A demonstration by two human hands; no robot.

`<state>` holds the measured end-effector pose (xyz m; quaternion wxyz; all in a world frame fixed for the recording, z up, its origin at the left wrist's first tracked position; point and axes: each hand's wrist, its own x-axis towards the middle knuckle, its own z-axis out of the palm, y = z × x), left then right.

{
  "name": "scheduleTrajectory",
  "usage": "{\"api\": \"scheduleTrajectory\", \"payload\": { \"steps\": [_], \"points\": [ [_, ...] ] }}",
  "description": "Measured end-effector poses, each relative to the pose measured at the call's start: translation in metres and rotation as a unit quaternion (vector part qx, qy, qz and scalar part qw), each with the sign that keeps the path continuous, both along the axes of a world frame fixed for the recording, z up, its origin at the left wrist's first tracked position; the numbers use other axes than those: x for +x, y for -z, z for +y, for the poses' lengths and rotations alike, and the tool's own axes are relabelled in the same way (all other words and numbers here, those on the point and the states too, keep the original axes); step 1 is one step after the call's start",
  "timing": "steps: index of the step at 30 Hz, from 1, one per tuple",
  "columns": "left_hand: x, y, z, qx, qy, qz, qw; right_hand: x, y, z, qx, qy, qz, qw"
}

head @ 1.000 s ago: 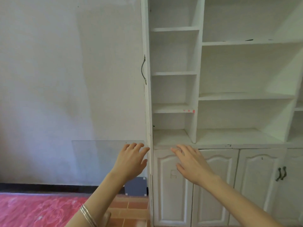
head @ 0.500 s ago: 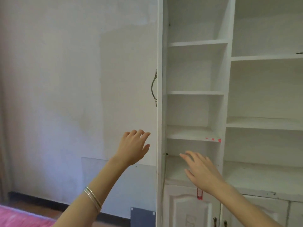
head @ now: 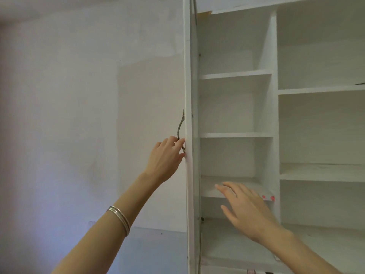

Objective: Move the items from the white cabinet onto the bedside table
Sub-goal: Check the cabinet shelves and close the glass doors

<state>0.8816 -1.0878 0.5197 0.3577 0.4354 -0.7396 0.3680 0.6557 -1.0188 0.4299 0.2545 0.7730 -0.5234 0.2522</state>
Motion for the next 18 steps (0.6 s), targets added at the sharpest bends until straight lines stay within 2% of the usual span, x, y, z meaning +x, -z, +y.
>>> {"api": "scheduleTrajectory", "payload": {
  "steps": [3, 7, 11, 18],
  "points": [
    [-0.006, 0.004, -0.008, -0.029, 0.04, 0.035, 0.998, -0.01, -0.008, 0.004, -0.038, 0.019, -0.004, 0.999],
    [-0.024, 0.002, -0.014, -0.042, 0.081, 0.054, 0.994, -0.026, -0.005, 0.001, -0.02, 0.028, -0.023, 0.999],
    [-0.053, -0.004, -0.016, -0.042, 0.117, 0.035, 0.992, -0.04, 0.004, -0.001, -0.02, 0.063, -0.035, 0.997],
    [-0.111, -0.014, -0.037, -0.07, 0.17, -0.013, 0.983, -0.062, 0.008, 0.007, 0.035, 0.12, -0.061, 0.99]
  ]
}}
